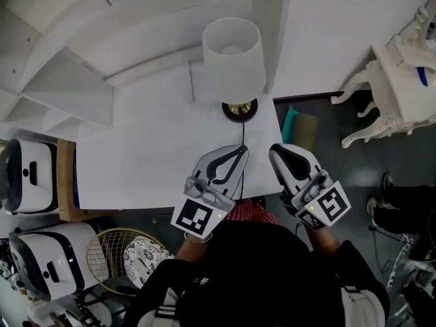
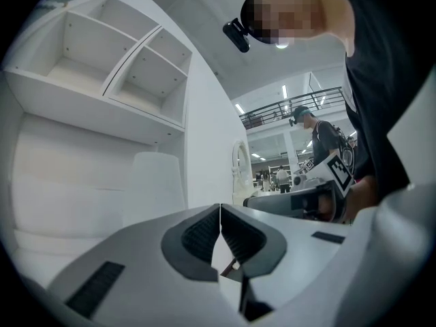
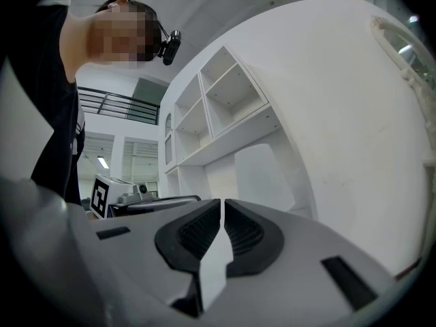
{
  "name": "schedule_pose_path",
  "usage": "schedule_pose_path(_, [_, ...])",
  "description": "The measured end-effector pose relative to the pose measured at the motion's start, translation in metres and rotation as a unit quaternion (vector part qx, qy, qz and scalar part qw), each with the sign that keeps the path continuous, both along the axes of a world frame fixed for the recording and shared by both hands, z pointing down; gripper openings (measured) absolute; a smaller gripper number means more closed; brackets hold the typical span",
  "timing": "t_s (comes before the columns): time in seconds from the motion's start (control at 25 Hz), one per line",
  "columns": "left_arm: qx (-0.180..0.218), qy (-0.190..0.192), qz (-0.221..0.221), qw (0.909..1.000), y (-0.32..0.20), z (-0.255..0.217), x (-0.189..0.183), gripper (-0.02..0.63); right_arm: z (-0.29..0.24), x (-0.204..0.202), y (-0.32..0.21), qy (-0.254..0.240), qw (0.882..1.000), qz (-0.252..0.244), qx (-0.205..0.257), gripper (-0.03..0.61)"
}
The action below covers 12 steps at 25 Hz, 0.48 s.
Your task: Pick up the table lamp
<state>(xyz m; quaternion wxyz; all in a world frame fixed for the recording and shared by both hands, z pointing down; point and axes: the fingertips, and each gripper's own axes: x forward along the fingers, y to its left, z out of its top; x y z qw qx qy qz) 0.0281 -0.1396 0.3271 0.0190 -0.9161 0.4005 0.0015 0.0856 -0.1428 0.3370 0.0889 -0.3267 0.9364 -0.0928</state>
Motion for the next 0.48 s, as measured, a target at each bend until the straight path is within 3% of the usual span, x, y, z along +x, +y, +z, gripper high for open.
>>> schedule_pose_path(0.48, [-0.013,-0.004,0.004,0.9999,-0.023,0.016,-0.021,0.014,0.024,-0.025,-0.030,0.022,1.000,0.014,0.005,0.017])
